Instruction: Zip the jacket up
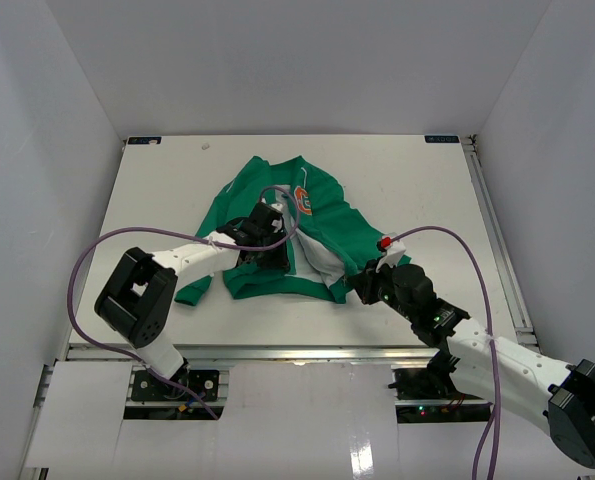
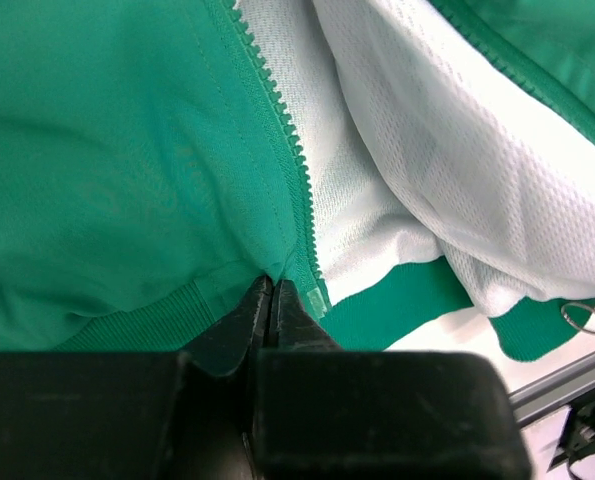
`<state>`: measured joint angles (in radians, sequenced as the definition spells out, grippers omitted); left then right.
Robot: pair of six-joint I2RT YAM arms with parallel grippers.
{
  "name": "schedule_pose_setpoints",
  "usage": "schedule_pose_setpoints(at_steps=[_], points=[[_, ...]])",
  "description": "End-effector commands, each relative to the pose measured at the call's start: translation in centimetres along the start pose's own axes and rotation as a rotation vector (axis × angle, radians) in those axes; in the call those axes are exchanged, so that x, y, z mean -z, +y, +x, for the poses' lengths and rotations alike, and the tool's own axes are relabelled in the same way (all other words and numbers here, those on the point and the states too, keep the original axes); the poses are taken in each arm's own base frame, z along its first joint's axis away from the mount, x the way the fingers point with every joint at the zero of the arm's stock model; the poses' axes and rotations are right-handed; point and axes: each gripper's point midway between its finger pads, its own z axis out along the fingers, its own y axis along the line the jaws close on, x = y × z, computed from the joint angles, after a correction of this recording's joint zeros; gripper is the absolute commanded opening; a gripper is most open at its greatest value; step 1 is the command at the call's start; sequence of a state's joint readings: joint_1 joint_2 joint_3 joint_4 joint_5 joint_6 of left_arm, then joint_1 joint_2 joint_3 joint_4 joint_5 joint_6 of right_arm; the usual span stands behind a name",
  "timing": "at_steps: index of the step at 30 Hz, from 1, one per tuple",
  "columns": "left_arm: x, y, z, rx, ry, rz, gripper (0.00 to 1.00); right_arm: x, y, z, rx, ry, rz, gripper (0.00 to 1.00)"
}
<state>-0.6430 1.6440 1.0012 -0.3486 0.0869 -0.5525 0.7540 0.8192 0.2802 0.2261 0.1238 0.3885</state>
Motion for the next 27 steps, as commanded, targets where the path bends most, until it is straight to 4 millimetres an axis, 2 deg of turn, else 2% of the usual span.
schedule_pose_setpoints(at_steps=[1,2,3,10,12,13,15,21,27], points=[[1.3,-1.3,-1.2,-0.016,-0.041,0.06,0.16,-0.2,0.6,-1.7,0.01,-0.042,-0.018,0.08],[1.3,-1.2,-1.2,-0.016,-0.042,0.059,0.03,-0.2,0.6,-1.7,0.01,-0.041,-0.017,0.08],[1.3,-1.3,-1.2,-0.015,-0.045,0.061,0.0,-0.2,0.7,-1.6,0.011,-0.039,-0.018,0.08],[1.2,-1.2,-0.8,-0.017,-0.039,0.067,0.0,-0.2,0.7,-1.8,0.011,-0.043,-0.017,0.08],[1.0,-1.1,-0.6,-0.027,-0.026,0.064,0.18,-0.2,0.7,-1.8,0.009,-0.041,-0.017,0.08],[0.9,-1.1,-0.5,-0.034,-0.017,0.063,0.33,-0.2,0.7,-1.8,0.01,-0.042,-0.019,0.08],[0.8,-1.0,-0.4,-0.043,-0.008,0.058,0.47,-0.2,0.7,-1.8,0.009,-0.041,-0.017,0.08],[0.4,-0.5,-0.5,-0.057,-0.002,-0.035,0.56,0.0,0.7,-1.9,0.01,-0.049,-0.02,0.08],[-0.5,-0.4,-0.5,-0.068,0.019,-0.114,0.56,0.2,0.7,-1.8,0.01,-0.055,-0.024,0.08]])
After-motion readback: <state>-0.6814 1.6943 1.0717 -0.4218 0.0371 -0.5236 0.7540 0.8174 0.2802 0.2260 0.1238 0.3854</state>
